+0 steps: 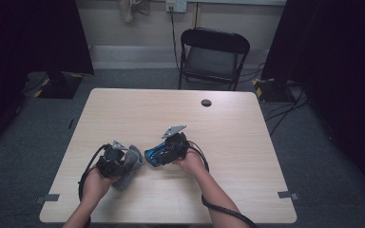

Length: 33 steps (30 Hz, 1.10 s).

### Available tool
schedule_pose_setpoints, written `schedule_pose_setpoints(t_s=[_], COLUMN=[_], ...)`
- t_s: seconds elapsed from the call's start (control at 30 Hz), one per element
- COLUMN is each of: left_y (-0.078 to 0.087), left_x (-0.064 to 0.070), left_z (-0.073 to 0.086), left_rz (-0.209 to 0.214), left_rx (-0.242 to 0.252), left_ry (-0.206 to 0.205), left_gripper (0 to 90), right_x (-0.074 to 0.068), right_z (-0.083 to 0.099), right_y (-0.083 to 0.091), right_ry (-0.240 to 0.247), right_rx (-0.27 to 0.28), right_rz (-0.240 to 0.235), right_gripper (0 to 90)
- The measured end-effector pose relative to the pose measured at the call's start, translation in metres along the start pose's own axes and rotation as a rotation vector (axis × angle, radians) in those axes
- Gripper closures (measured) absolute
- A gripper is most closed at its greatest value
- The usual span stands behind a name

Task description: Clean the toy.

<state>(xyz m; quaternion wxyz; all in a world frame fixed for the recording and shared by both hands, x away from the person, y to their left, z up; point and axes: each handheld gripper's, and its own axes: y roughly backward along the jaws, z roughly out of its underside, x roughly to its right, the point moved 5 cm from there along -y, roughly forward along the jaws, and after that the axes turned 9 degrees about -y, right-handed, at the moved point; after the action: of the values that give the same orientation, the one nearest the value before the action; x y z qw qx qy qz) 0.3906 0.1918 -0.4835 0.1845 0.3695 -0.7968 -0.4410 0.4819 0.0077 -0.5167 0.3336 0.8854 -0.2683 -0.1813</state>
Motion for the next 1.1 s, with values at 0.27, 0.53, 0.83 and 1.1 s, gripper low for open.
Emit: schedule_pose_setpoints(t_s=[0.27, 0.53, 0.83, 1.1], left_y=[-0.008, -0.01, -0.009, 0.005], left_x=[0.018, 0.047, 0.075, 0.063], left_z=[-0.005, -0.01, -0.018, -0.007], left_rz=[0.06, 0.105, 0.157, 0.145], left_rx=[0.0, -0.003, 0.006, 0.019], left_ry=[-0.028, -0.098, -0.16, -0.136], left_gripper=[73.2, 73.3, 73.1, 72.9], right_x=[0.0, 0.0, 0.0, 0.0], right_z=[0.0, 0.0, 0.001, 0.001], right_y=[0.0, 0.0, 0.0, 0.0], right_ry=[-0.001, 0.002, -0.001, -0.001], right_rx=[0.0, -0.002, 0.004, 0.004], right_rz=[0.001, -0.001, 0.0, 0.0], right_gripper=[5.0, 5.0, 5.0, 5.0])
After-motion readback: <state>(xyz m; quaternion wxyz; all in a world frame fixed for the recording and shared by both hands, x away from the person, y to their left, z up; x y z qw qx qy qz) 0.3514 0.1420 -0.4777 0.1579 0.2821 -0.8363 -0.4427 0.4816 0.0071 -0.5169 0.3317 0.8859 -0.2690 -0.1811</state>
